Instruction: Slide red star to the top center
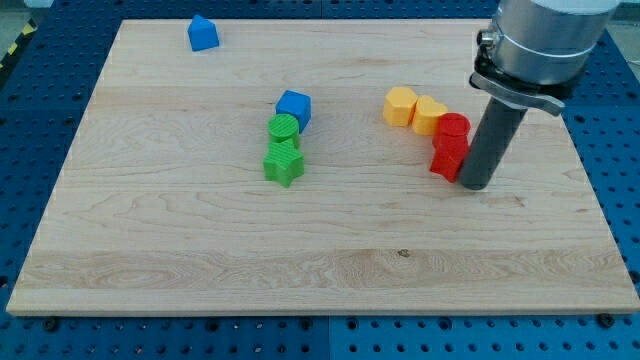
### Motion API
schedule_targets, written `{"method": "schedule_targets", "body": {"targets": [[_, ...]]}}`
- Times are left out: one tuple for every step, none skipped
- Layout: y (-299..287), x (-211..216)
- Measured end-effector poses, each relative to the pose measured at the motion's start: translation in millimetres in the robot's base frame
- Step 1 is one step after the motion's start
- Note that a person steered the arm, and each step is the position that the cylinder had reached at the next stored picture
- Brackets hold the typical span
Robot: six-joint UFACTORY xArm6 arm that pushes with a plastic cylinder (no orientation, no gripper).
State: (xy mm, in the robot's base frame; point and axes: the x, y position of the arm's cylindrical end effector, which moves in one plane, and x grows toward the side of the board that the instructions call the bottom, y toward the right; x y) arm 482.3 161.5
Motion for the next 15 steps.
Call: {"method": "schedule_targets", "body": {"targets": [[-25,-10],[-66,-14],[-59,-1],[14,31],[65,20],[47,1],[0,-16],[-45,-41],[-89,-62],[-121,-88],[-129,-121],[-136,-136],[-135,-108],[-121,-107],[-119,-136]]}}
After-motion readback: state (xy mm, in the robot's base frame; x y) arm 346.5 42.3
